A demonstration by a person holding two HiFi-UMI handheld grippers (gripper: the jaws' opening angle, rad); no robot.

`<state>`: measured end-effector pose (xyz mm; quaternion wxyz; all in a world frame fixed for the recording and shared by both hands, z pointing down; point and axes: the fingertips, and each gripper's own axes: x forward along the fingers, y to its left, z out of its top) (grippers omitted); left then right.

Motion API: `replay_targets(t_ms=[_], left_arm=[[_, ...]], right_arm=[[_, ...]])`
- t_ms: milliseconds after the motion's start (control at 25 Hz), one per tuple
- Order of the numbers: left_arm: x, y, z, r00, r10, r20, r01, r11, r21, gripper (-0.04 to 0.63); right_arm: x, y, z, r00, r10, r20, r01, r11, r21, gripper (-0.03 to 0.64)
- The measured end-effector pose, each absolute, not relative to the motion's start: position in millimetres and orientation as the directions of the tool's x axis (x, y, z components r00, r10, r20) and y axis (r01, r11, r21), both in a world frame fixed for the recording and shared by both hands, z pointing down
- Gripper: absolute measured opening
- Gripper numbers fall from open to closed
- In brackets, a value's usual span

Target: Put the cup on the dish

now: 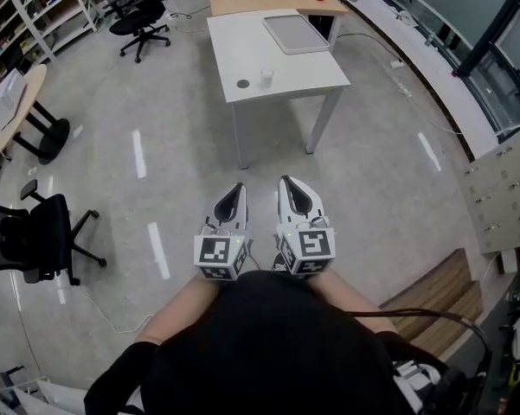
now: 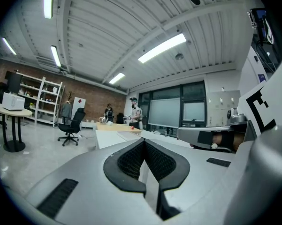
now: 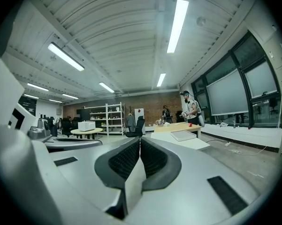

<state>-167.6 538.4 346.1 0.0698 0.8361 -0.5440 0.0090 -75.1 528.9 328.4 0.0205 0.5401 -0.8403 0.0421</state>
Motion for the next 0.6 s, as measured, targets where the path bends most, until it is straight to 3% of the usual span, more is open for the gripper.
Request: replay_targets(t_ms=[600], left_arm=[[-69.7,460.9,347.6,0.386,-0.918,0.094,-0.922,-0.379,0.084,0.006]], right_arm=[[8.3,454.0,334.5,-0.477,-0.876,0.079,-0.879,0.473,-0.063,0.014]])
